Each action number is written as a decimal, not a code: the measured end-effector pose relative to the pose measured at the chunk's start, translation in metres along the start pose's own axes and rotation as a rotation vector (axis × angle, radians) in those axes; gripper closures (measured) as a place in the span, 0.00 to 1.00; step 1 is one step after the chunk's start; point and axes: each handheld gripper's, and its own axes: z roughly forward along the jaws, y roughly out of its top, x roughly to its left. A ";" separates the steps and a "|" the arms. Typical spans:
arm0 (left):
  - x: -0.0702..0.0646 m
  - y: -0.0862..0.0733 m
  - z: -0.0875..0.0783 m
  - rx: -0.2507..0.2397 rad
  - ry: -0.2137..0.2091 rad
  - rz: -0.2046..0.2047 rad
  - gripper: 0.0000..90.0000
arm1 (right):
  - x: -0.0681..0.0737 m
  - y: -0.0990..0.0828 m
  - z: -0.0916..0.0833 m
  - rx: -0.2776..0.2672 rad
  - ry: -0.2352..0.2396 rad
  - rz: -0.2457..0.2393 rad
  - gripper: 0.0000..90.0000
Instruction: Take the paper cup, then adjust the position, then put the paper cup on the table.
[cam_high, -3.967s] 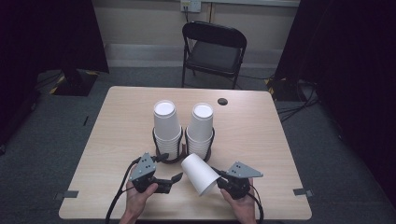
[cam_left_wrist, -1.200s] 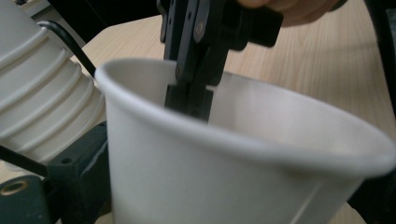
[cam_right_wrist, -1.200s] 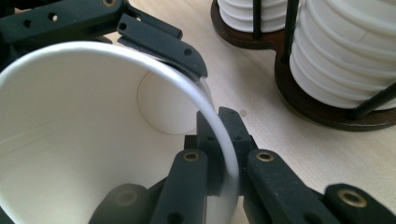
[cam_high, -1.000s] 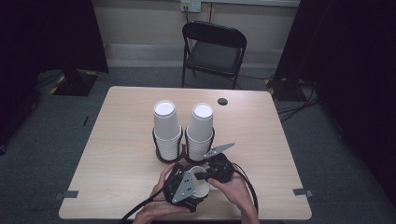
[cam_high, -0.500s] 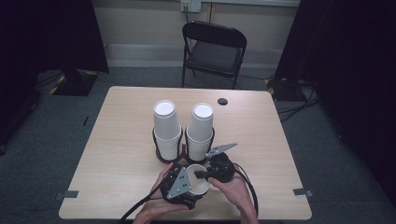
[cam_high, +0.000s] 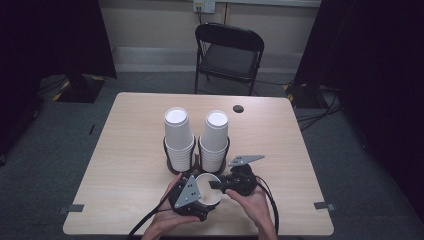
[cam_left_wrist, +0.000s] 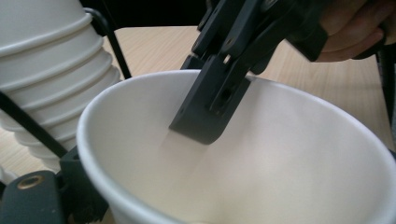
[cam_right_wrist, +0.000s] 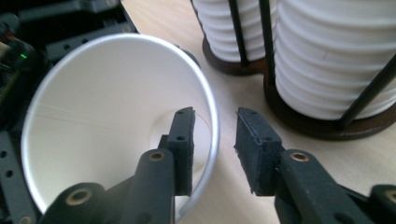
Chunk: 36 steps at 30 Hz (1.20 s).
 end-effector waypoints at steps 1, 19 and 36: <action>0.001 -0.001 0.000 -0.006 0.001 -0.015 0.11 | 0.000 0.000 -0.001 -0.015 -0.004 -0.001 0.70; 0.017 -0.013 -0.016 -0.055 0.039 -0.129 0.10 | -0.006 -0.013 -0.021 -0.273 -0.075 0.001 0.54; 0.040 -0.027 -0.041 -0.101 0.108 -0.236 0.10 | -0.022 -0.043 -0.032 -0.391 -0.217 0.023 0.43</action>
